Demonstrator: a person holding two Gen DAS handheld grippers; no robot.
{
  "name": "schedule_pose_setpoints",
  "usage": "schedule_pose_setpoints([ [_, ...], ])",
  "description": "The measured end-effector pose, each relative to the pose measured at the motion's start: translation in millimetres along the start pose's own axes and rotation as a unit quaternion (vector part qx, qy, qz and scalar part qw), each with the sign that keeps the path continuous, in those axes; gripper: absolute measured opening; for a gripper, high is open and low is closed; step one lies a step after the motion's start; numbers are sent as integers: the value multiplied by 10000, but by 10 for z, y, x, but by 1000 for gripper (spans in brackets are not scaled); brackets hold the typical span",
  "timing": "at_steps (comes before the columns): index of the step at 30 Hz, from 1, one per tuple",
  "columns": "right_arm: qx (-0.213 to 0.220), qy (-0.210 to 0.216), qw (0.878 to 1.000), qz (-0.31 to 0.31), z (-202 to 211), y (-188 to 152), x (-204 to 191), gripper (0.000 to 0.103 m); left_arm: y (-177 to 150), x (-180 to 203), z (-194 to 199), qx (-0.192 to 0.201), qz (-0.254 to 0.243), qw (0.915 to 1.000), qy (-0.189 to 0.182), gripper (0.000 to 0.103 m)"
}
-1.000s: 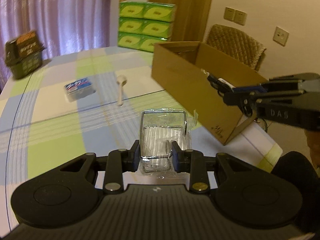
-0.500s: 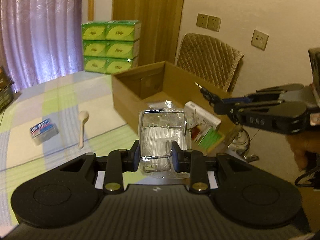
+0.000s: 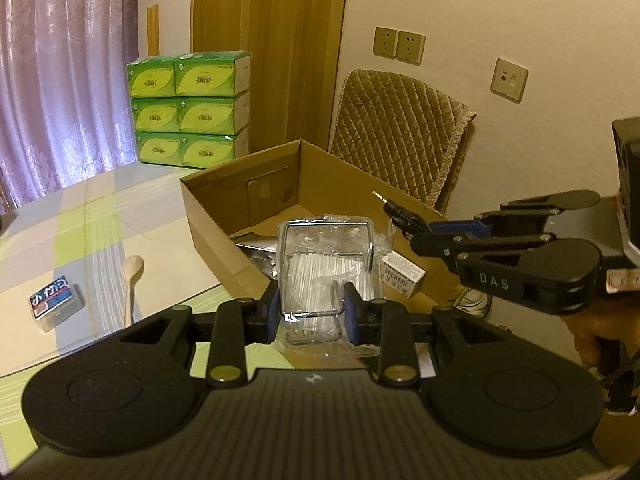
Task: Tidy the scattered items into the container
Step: 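Lower the clear tray and black cable over the cardboard box opening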
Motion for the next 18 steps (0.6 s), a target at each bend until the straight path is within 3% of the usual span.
schedule_pose_setpoints([
  [18,-62,-133,9999,-84,-176,20,283,15,104,93,-483,-146,-3,9999,-43,26],
])
Point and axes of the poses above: each gripper's, at about its wrist camera, not at the fingertips, and z roughly against the way its jaws point, x to its right, y to its top, the point moved 2 cm from there along -z, roughly the way its jaws point, and after that the axes turned 4 degrees about z, right-handed, at the moved point
